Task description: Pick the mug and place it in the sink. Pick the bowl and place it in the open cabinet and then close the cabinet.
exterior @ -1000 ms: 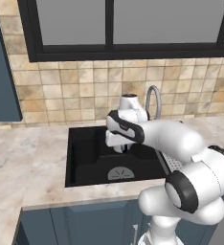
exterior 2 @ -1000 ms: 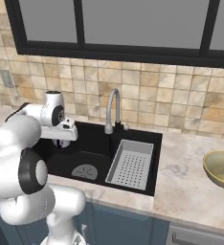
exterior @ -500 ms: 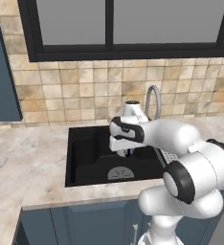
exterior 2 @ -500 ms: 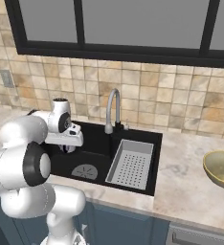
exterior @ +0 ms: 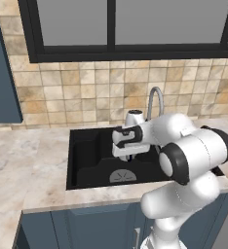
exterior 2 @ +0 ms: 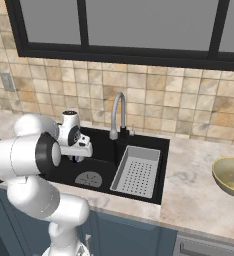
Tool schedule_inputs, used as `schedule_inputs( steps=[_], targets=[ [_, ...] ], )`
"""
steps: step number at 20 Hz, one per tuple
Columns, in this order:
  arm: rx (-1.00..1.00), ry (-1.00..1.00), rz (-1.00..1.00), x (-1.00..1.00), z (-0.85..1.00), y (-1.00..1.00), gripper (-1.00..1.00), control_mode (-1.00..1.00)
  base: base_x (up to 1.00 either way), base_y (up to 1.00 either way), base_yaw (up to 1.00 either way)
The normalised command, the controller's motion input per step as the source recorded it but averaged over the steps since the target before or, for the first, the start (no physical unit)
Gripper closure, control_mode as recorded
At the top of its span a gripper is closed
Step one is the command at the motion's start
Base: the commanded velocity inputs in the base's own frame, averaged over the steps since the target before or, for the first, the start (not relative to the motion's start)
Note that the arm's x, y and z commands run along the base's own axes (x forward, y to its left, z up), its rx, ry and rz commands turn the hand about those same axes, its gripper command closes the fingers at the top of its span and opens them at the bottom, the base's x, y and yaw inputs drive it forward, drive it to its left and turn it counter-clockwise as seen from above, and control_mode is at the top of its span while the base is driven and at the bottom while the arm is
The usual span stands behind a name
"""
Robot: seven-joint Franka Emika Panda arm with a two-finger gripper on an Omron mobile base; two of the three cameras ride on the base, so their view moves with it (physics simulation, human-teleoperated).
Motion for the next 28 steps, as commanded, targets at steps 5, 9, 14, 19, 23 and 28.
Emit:
schedule_inputs(
  steps=[5,9,14,19,23,28],
  targets=[
    [0.00,-0.03,0.02,0.49,-0.30,-0.06,1.00,-1.00,0.00,0.00,0.00],
    [0.00,-0.05,0.02,0.47,-0.32,0.00,1.00,-1.00,0.00,0.00,0.00],
    [0.00,-0.01,0.00,0.28,-0.29,0.00,1.00,-1.00,0.00,0.00,0.00],
    [0.00,0.00,0.00,0.17,-0.13,0.00,1.00,-1.00,0.00,0.00,0.00],
    [0.00,0.00,0.00,0.13,-0.10,0.00,1.00,-1.00,0.00,0.00,0.00],
    [0.00,0.01,0.00,0.24,-0.23,0.00,1.00,-1.00,0.00,0.00,0.00]
  ],
)
